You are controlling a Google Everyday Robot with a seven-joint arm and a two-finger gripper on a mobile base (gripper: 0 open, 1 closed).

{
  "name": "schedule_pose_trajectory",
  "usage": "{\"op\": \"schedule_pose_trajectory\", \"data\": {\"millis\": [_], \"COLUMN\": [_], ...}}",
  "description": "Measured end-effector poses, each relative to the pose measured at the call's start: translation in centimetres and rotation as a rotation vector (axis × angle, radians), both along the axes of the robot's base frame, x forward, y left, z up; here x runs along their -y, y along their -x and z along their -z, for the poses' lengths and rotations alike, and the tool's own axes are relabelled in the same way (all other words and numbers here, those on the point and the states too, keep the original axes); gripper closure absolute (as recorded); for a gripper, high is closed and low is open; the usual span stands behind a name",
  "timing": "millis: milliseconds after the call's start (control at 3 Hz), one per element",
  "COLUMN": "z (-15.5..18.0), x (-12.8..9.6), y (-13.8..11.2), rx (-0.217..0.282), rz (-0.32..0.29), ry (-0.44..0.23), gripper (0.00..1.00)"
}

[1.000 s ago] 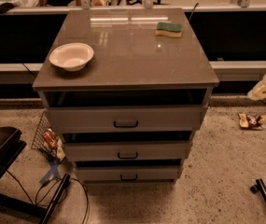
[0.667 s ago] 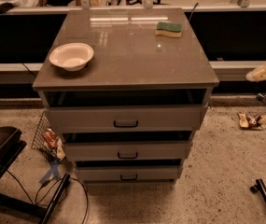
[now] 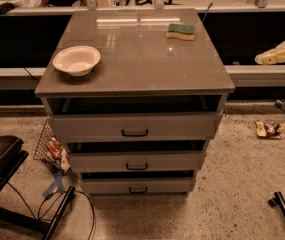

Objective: Place sponge into paper bowl

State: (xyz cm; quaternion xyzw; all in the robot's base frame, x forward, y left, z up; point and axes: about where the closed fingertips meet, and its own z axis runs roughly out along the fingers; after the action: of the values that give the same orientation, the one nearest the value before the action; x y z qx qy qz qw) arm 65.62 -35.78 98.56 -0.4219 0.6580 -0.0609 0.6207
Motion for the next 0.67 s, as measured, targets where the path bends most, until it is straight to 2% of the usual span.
{"op": "schedule_pose_trajectory", "data": {"millis": [333,667], "z": [0.6,0.1], "x": [-2.2,-5.1], "y": [-3.5,-10.5], "rx": [-0.019,-0.038], "rz": [-0.008,0.047], "ry": [-0.165,-0.326], "gripper": [0.00,0.00]}}
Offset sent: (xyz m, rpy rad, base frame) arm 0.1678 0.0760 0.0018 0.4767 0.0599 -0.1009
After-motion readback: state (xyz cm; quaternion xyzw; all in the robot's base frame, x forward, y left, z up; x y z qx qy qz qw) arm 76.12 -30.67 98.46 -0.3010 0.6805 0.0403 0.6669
